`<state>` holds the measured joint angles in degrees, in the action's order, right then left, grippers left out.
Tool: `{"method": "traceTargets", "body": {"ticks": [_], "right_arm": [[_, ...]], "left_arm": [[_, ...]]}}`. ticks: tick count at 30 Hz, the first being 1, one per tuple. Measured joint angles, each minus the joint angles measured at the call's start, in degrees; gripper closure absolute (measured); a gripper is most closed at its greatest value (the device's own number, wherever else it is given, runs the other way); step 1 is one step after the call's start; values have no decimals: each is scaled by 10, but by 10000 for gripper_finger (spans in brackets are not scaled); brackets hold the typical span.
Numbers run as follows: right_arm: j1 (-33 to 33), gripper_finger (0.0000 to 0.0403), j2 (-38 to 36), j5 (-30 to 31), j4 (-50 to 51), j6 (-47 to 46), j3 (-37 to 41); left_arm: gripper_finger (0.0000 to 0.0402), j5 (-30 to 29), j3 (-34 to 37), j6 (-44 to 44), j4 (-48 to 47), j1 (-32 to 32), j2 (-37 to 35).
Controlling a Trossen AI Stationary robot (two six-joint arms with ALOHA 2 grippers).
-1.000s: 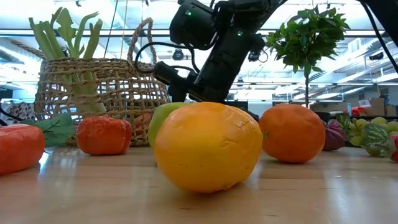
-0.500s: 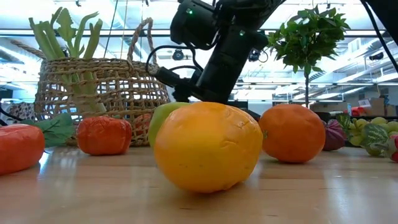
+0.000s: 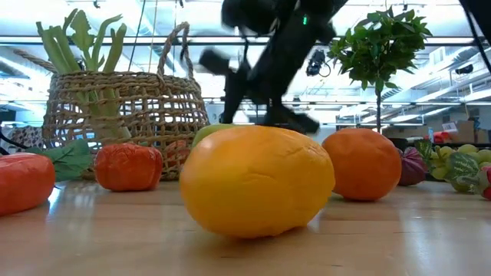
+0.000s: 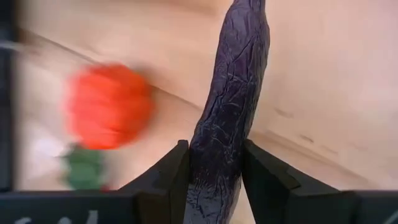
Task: Build produce basket
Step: Put the top violet eggplant into the brown basket
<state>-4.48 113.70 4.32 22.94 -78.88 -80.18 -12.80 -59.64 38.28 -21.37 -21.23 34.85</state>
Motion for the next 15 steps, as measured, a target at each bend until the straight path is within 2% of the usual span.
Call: {"method": "traceTargets", "body": {"ticks": [5,8,15], "right_arm": [[8,266,-82,45,10,51,-1],[11,267,-141,70,5,73,-2],[26,267,-237,113,-56,200,-2]], "left_arm": [[361,-6,0,0,4,0,0],[362,-31,0,-8,15,0,0],[361,-108,0,-132,125,0,0]]}}
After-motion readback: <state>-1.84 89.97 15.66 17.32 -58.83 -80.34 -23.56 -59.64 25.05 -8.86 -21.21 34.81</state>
